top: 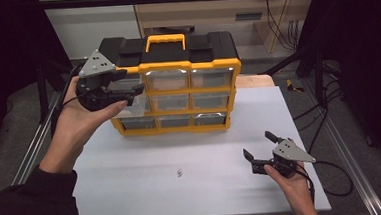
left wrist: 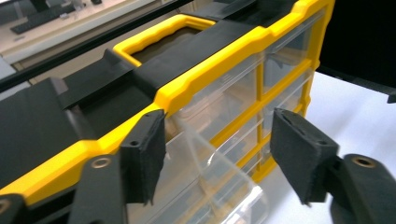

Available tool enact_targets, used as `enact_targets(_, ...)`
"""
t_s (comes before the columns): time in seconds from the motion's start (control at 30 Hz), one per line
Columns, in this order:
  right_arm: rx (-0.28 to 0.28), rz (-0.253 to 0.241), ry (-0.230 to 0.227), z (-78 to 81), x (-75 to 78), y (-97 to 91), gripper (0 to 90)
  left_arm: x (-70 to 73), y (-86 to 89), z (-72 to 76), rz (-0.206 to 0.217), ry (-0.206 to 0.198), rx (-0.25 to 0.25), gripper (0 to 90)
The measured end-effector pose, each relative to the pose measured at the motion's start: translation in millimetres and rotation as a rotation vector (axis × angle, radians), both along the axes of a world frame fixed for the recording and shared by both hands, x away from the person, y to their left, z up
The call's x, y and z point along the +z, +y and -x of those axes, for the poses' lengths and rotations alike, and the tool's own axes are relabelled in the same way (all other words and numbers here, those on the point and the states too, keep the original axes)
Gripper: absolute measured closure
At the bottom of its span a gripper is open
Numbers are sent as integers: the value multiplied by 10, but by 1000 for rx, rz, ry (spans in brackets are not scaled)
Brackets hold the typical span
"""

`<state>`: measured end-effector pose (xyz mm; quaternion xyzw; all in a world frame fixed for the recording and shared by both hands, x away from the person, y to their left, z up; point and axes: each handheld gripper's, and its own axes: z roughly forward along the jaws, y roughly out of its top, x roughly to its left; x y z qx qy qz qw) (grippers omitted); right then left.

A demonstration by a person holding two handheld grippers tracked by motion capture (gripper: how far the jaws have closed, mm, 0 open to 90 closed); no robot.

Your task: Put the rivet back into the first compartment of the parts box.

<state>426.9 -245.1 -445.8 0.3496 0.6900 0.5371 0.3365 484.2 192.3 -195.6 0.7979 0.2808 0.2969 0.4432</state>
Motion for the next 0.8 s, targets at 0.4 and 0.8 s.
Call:
enact_targets(0.4,0,0,-1,3,4,-3,52,-205,-332,161,2,19,-106,180)
enact_targets(0.8,-2,0,0,8,7,-4,52,-593,-721,333,-27,68,-213,130)
